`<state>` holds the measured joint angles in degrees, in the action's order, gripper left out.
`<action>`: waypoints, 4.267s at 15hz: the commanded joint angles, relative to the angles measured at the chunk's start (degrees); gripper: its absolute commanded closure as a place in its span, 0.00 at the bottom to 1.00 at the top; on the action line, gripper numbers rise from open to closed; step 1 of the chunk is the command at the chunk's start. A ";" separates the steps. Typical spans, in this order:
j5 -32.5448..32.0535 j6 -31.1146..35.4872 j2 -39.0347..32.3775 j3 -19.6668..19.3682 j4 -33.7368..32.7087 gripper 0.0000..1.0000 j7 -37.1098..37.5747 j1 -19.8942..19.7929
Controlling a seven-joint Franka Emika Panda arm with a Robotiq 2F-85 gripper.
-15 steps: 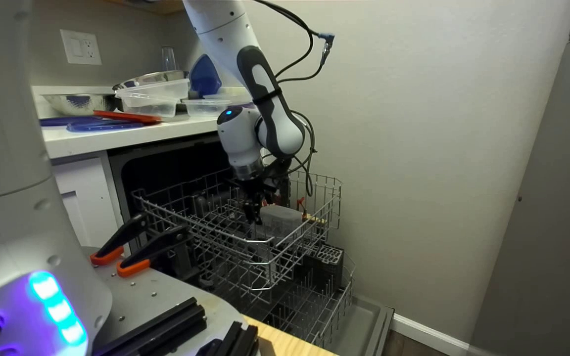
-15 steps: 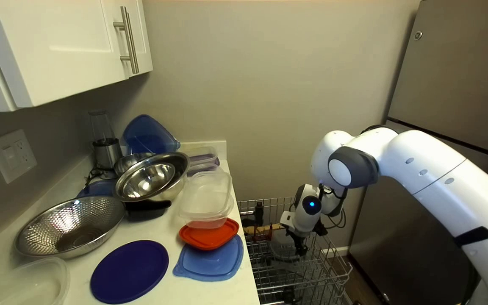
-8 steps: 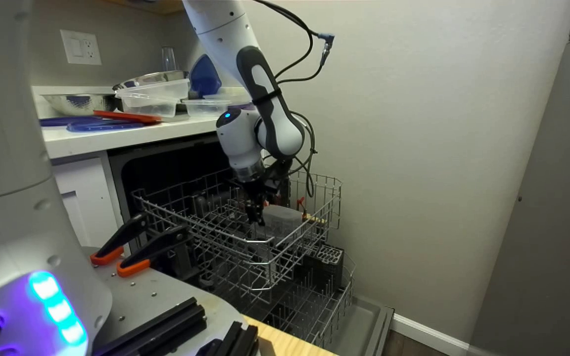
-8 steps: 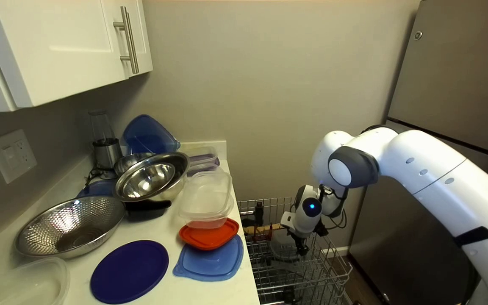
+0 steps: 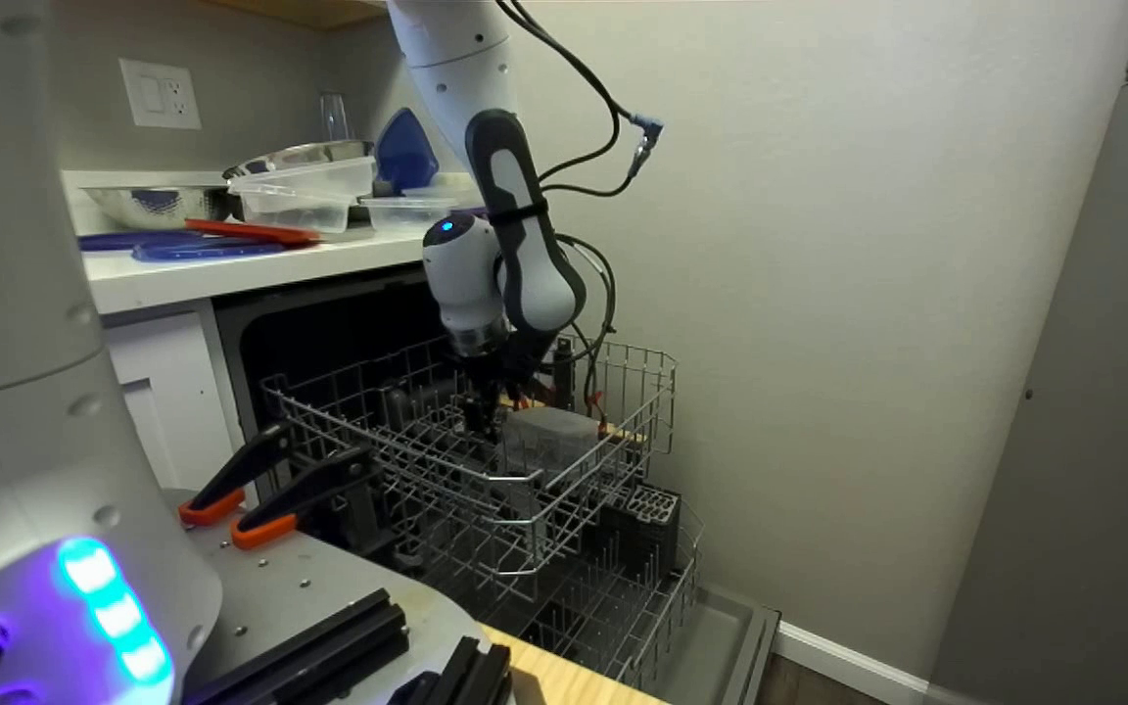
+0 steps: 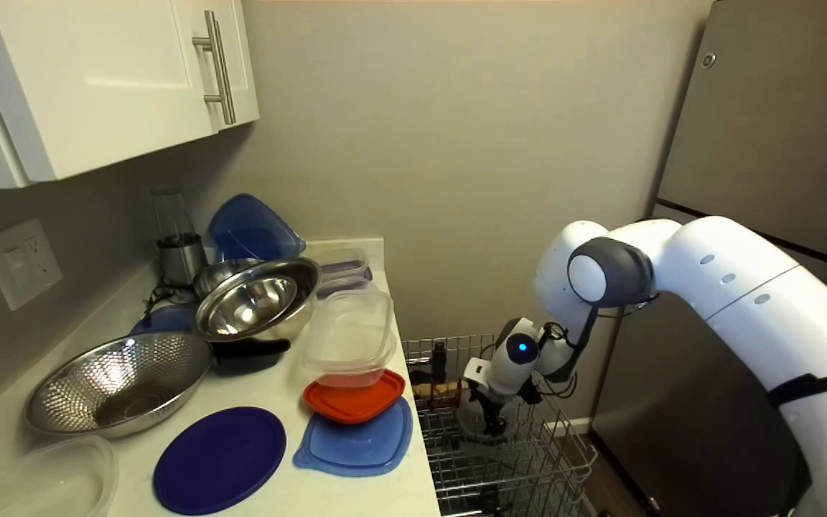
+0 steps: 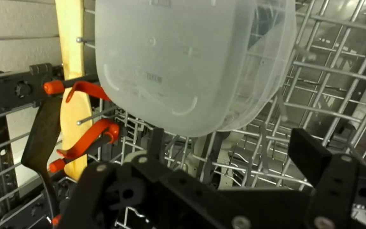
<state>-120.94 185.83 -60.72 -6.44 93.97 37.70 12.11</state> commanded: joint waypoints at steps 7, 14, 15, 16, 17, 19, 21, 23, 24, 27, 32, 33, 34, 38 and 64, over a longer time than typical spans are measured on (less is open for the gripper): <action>6.84 -0.87 2.39 0.15 6.06 0.00 -8.35 -2.19; 7.05 -6.03 3.52 -1.18 8.17 0.00 -7.46 0.49; 7.32 -7.05 3.61 -1.57 8.52 0.00 -7.41 1.05; 7.34 -7.83 3.74 -1.75 8.82 0.00 -7.34 1.40; 7.27 -8.68 3.92 -2.00 9.10 0.00 -7.17 1.84; 7.29 -10.82 4.18 -2.55 9.67 0.00 -6.82 2.81; 6.93 -13.20 3.93 -2.77 9.60 0.00 -6.40 3.25; 5.06 -15.65 3.36 -1.98 8.55 0.00 -4.62 2.66; 3.96 -16.78 2.99 -1.54 7.88 0.00 -3.41 2.26; 0.17 -16.72 1.91 0.07 5.91 0.00 0.89 0.26; -5.14 -13.77 2.35 2.69 5.65 0.00 5.15 -3.05; -6.93 -13.37 2.62 3.83 5.48 0.00 5.85 -4.06; -9.51 -12.65 2.71 5.50 4.99 0.00 6.92 -5.44; -13.78 -11.94 2.75 9.12 4.45 0.00 8.16 -8.46; -19.17 -16.21 -2.56 12.84 -1.13 0.00 8.60 -13.70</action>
<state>-137.33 169.32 -62.00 4.58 93.96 44.56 0.95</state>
